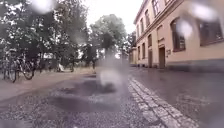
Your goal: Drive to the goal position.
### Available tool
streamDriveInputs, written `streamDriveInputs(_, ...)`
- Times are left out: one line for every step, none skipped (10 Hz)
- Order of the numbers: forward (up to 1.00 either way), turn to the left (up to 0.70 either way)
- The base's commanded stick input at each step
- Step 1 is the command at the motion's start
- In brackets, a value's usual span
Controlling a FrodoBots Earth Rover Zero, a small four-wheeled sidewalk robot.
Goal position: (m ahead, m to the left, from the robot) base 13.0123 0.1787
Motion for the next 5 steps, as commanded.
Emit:
streamDriveInputs(0.70, 0.00)
streamDriveInputs(0.70, 0.00)
streamDriveInputs(0.70, 0.00)
streamDriveInputs(0.70, 0.00)
streamDriveInputs(0.70, 0.00)
